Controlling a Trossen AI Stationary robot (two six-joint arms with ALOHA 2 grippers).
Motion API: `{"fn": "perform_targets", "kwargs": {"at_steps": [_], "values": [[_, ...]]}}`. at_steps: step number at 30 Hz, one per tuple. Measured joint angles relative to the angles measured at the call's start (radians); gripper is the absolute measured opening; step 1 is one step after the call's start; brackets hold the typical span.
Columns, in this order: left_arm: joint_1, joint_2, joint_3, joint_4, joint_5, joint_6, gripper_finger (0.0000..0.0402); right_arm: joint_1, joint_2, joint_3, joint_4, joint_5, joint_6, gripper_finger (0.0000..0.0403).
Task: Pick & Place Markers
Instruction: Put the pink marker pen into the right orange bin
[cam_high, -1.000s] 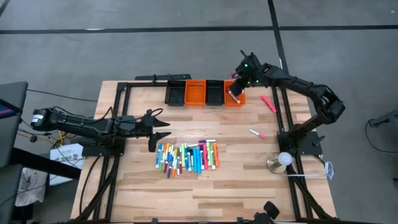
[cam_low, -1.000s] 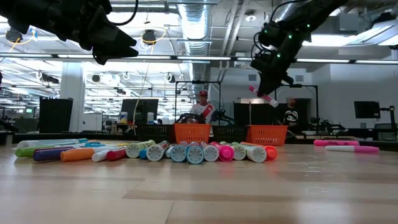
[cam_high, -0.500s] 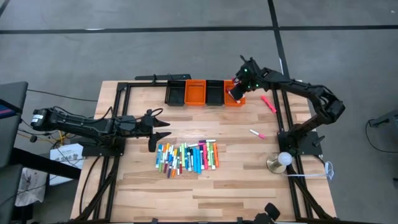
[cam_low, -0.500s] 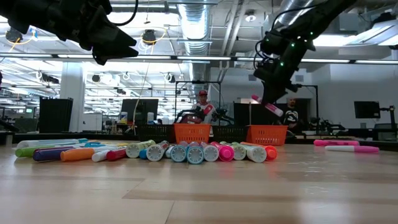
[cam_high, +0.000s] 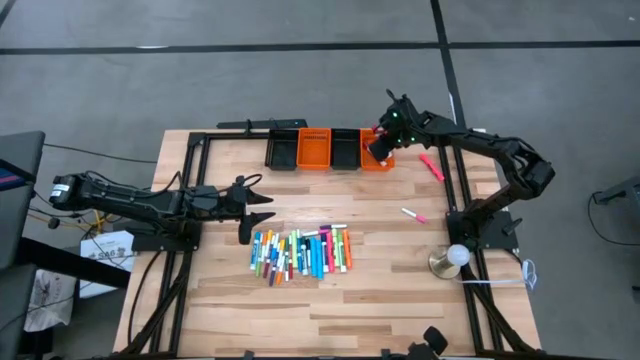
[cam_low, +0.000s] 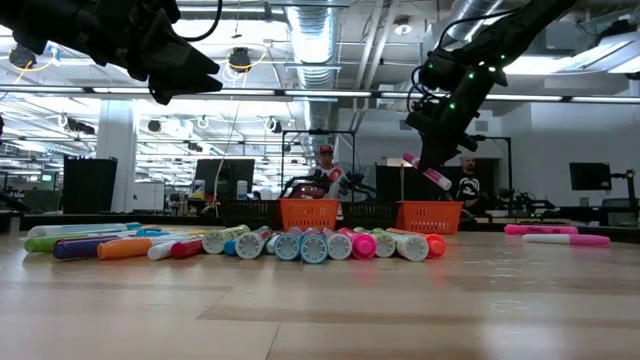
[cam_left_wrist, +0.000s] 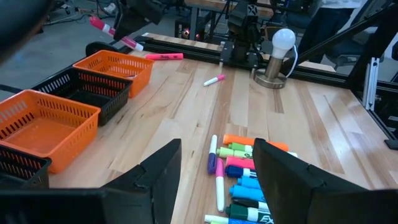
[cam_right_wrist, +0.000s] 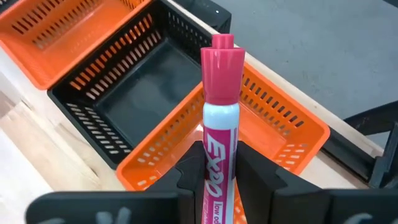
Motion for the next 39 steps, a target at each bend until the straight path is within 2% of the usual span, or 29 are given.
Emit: {"fn": "perform_targets", "kwargs": {"at_steps": [5, 16, 28, 39], "values": [[0.000, 0.000, 0.000, 0.000, 0.000, 0.000, 0.0195, 0.012, 0.017, 0.002, 0.024, 0.000, 0.015, 0.0062], [0.000, 0.000, 0.000, -0.001, 0.000, 0.000, 0.0195, 0.040, 0.191, 0.046, 0.029, 0.016, -0.010, 0.0063], [0.000, 0.000, 0.000, -0.001, 0.000, 0.000, 0.0195, 0.039, 0.189, 0.075, -0.038, 0.036, -0.014, 0.0076], [0.000, 0.000, 0.000, -0.001, 0.000, 0.000, 0.0195, 0.039, 0.189, 0.075, -0.031, 0.036, -0.015, 0.0077]]}}
